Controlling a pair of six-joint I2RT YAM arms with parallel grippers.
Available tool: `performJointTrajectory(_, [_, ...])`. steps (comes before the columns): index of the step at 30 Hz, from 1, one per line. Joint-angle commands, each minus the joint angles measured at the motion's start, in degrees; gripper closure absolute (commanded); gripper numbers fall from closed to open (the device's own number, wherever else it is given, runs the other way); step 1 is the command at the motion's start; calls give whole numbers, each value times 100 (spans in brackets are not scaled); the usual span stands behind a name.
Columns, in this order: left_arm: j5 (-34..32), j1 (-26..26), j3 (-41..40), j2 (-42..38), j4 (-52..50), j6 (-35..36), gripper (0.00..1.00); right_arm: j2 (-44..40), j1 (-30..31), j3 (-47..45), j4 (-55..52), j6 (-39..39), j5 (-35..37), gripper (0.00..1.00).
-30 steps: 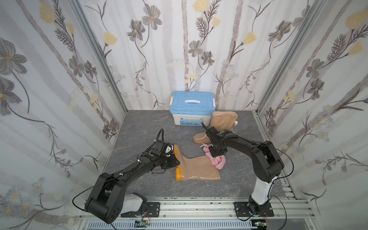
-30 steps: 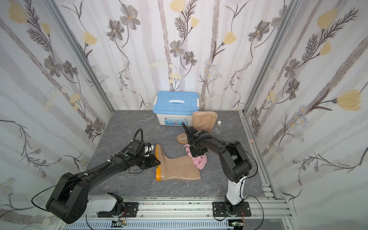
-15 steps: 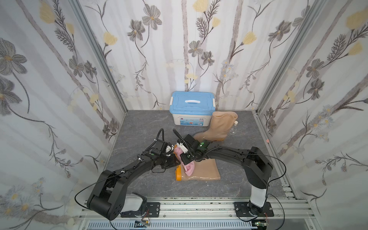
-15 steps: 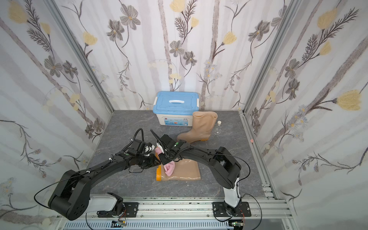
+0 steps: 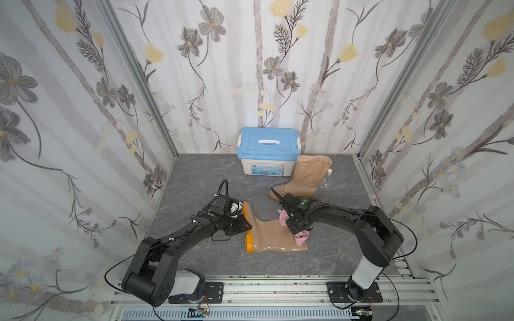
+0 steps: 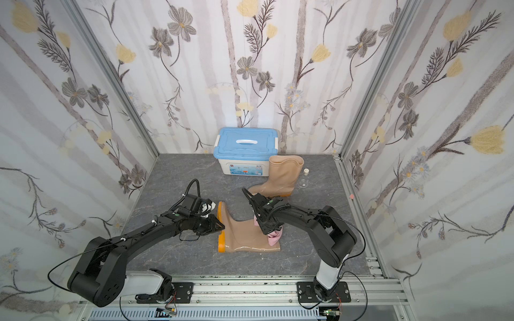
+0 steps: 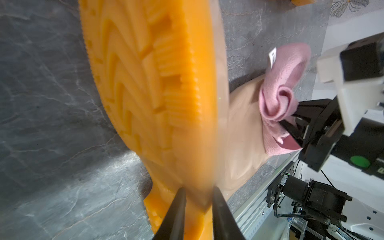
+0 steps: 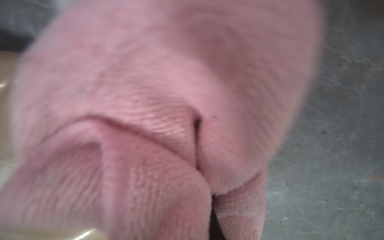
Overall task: Wipe the rubber boots with a cloth
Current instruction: Wipe the dirt off the rubber boot.
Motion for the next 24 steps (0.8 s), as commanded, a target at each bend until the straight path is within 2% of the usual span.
performJointTrajectory(1, [-698,46,-19,6,-84,89,75,-311,-158,-32,-532,173,444,100])
performJointTrajectory(4, [-687,44,-18,24,-70,80,75,-518,-27,221,-25,284,-558,100])
performJointTrajectory(7, [-693,42,-25,50,-40,75,75,-433,381,445,986,798,-1828,100])
performJointTrajectory(10, [-698,44,-36,45,-41,62,75,81,1130,1023,1447,1050,-2308,100])
performJointTrajectory(14, [-693,45,-45,39,-40,71,75,739,1737,1540,1475,1072,-2550,100])
performJointTrajectory(17, [-684,47,-43,29,-31,71,75,847,1769,1382,987,1100,-2150,100])
performJointTrajectory(19, [-685,55,-50,1,-29,71,75,610,1565,910,778,1244,-1780,100])
performJointTrajectory(24, [-641,50,-32,0,-3,63,75,-359,499,-620,465,1790,-1339,100])
